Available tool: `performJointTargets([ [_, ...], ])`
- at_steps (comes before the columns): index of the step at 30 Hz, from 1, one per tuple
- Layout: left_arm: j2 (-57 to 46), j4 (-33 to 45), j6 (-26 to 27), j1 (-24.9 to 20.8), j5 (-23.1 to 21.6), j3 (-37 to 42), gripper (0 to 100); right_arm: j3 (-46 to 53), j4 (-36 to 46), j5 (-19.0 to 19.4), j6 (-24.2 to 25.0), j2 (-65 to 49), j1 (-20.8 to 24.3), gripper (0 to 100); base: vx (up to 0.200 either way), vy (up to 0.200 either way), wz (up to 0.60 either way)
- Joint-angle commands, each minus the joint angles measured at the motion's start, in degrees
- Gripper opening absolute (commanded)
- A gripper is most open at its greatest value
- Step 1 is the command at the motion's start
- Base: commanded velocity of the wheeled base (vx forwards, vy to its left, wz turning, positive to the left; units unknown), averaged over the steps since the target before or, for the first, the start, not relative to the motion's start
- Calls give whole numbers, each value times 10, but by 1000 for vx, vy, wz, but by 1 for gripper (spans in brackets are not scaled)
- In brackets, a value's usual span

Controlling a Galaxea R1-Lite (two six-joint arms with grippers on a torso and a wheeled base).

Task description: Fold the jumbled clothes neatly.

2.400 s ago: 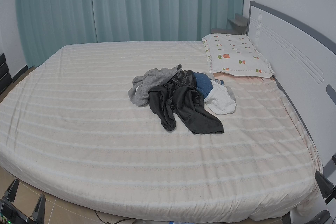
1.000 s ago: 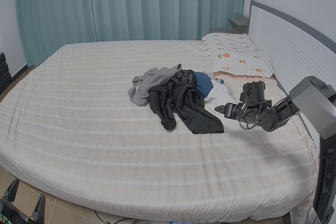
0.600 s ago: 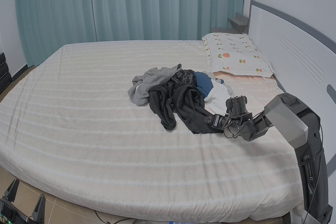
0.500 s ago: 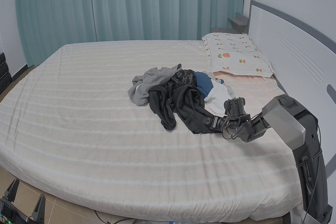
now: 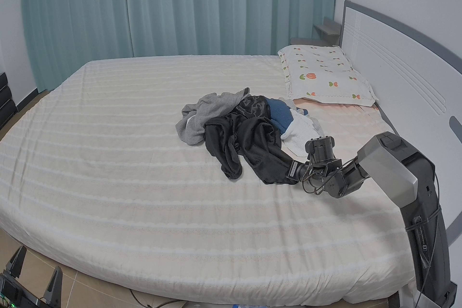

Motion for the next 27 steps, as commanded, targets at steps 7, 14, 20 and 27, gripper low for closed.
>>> performJointTargets([
  [7,-9,0,0,0,0,8,100,182,-31,31,109,-165,2,0,0,0,0],
  [14,-9,0,0,0,0,8,100,364,-114,80,156,-301,13,0,0,0,0],
  [20,-9,0,-1,0,0,8,100,505,-291,69,147,-357,45,0,0,0,0],
  [27,-9,0,-1,0,0,8,100,552,-385,67,143,-410,74,0,0,0,0],
])
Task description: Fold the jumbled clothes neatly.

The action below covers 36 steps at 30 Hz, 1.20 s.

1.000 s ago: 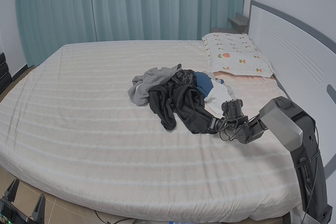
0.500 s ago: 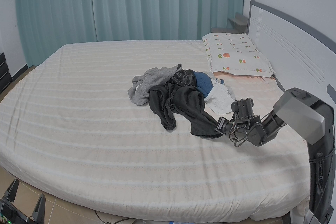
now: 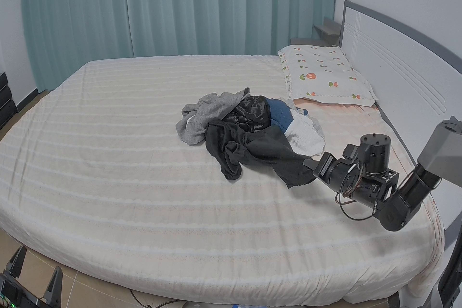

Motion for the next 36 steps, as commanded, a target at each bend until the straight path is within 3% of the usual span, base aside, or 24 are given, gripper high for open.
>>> performJointTargets([
  [1,-9,0,0,0,0,8,100,56,-36,1,0,-99,33,0,0,0,0],
  [7,-9,0,0,0,0,8,100,51,-32,7,-15,-177,46,0,0,0,0],
  [11,-9,0,0,0,0,8,100,37,-32,8,-63,-216,43,0,0,0,0],
  [24,-9,-6,27,0,0,9,100,41,-39,5,-74,-234,69,0,0,0,0],
  [27,-8,-28,5,-2,0,-22,100,36,-39,6,-74,-230,68,0,0,0,0],
  [28,48,-62,-75,-4,-4,-124,100,23,-39,7,-74,-227,68,0,0,0,0],
  [29,82,-59,-104,-4,-10,-159,100,19,-38,8,-73,-227,68,0,0,0,0],
  [36,341,-76,-96,-36,-126,-184,100,17,-38,8,-73,-227,68,0,0,0,0],
])
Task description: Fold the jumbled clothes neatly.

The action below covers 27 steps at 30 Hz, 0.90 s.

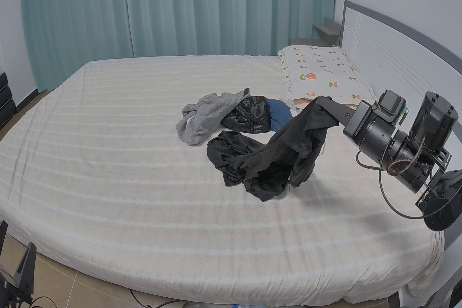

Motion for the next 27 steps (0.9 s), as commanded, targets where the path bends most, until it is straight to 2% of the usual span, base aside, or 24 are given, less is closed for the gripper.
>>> performJointTargets([
  [1,310,-50,-34,-36,-94,-91,100,-11,0,1,1,3,-1,0,0,0,0],
  [4,400,-75,-9,-60,-96,-82,100,-11,0,1,1,3,-5,0,0,0,0],
  [8,525,-99,-12,-104,-95,-73,100,-14,5,2,1,5,-3,0,0,0,0],
  [11,577,-116,-12,-118,-95,-75,100,-15,5,1,1,11,-2,0,0,0,0],
  [14,655,-163,-11,-146,-91,-76,100,-15,4,2,1,21,-2,0,0,0,0],
  [18,735,-211,-12,-160,-89,-79,100,-15,0,2,1,30,-2,0,0,0,0],
  [27,878,-317,-73,-205,-71,-108,100,-25,-1,0,2,25,0,0,0,0,0],
])
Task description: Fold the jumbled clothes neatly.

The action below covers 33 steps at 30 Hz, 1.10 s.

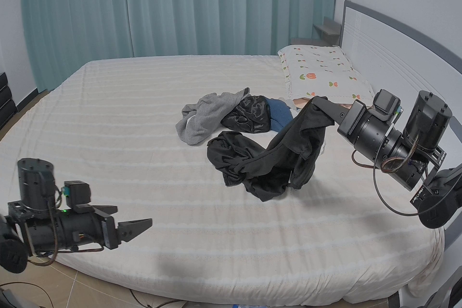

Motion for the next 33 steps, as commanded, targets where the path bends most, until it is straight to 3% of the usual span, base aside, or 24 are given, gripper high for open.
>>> performJointTargets([
  [1,200,-73,-44,-68,37,-52,100,-11,-1,-1,1,2,1,0,0,0,0],
  [2,200,-73,-44,-68,37,-52,100,-11,-1,-1,1,2,1,0,0,0,0],
  [5,277,-92,-66,-102,96,-109,100,-12,-1,-4,0,0,1,0,0,0,0],
  [14,410,-111,-99,-165,147,-254,100,-20,0,-5,-1,-14,4,0,0,0,0],
  [29,620,-100,-121,-177,225,-515,100,-31,2,6,-2,-43,4,0,0,0,0],
  [33,651,-77,-136,-174,226,-574,100,-32,4,17,-2,-50,5,0,0,0,0],
])
